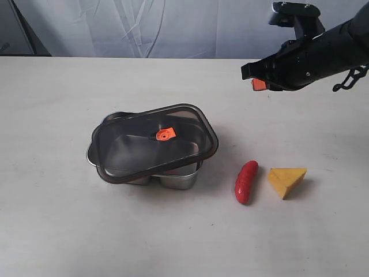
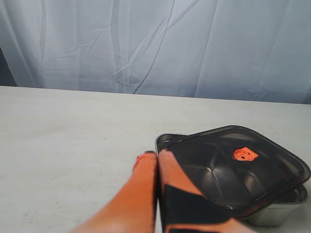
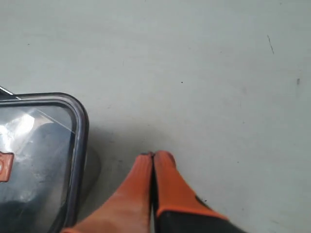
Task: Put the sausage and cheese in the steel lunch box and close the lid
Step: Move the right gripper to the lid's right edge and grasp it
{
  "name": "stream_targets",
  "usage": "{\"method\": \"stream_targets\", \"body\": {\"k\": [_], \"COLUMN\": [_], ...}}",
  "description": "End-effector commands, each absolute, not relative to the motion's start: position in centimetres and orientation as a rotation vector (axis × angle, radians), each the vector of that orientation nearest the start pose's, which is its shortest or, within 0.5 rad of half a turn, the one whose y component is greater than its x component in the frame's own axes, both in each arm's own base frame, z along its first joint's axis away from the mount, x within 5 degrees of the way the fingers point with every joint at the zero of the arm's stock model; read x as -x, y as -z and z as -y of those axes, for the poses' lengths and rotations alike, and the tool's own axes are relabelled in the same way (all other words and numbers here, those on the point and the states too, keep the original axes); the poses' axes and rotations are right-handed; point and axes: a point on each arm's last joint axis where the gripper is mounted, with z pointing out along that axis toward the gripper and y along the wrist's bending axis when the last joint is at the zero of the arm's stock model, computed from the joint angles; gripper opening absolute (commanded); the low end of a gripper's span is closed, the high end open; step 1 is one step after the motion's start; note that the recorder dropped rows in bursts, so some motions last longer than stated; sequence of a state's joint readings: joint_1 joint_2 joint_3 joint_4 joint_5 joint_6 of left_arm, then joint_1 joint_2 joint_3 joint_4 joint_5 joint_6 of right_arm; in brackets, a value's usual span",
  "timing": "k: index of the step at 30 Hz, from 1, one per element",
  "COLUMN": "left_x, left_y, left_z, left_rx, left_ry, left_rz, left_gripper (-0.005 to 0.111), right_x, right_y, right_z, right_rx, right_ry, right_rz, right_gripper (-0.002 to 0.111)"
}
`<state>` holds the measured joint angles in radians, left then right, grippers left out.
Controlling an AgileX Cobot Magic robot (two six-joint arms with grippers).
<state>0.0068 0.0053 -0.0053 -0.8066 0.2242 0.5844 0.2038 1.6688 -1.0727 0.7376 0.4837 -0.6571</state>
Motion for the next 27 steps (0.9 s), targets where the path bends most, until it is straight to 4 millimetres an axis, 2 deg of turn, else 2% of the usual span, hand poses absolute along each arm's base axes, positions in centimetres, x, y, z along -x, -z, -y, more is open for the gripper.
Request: {"method": "stream_targets", "body": {"k": [1, 11, 15, 19, 21, 23, 24, 27], "left_x": [-5.5, -5.5, -5.5, -5.5, -5.5, -5.5, -5.5, -5.5], "left_y": [-20.0, -20.0, -20.0, -20.0, -20.0, -20.0, -20.0, -20.0], "left_z": [1.4, 1.4, 1.4, 1.4, 1.4, 1.4, 1.4, 1.4], "left_rx": [0.049, 0.049, 0.049, 0.049, 0.049, 0.049, 0.049, 0.049], "left_ry": [0.290, 0.290, 0.290, 0.290, 0.290, 0.290, 0.290, 0.290], "left_rz": [-1.642, -1.642, -1.642, -1.642, -1.642, -1.642, -1.642, -1.642], "left_gripper": [0.000, 0.000, 0.000, 0.000, 0.000, 0.000, 0.000, 0.000], "right_x": [-33.8, -34.1, -34.3, -34.8, -35.5, -36.1, -36.2, -36.1], "right_y": [-23.3, -23.3, -22.0, -19.2, -18.6, -17.9, -17.7, -15.6], "right_z": [-10.0, -9.9, -10.6, -11.0, -10.3, -9.3, -9.1, -8.6], "right_rx": [0.252, 0.226, 0.180, 0.111, 0.110, 0.072, 0.119, 0.152], "right_ry": [-0.566, -0.549, -0.611, -0.908, -1.111, -1.327, -1.438, -1.555], "right_rz": [-2.435, -2.414, -2.451, -2.598, -2.581, -2.498, -2.437, -2.452], "right_gripper": [-0.001, -0.001, -0.001, -0.001, -0.001, -0.001, -0.001, -0.001]}}
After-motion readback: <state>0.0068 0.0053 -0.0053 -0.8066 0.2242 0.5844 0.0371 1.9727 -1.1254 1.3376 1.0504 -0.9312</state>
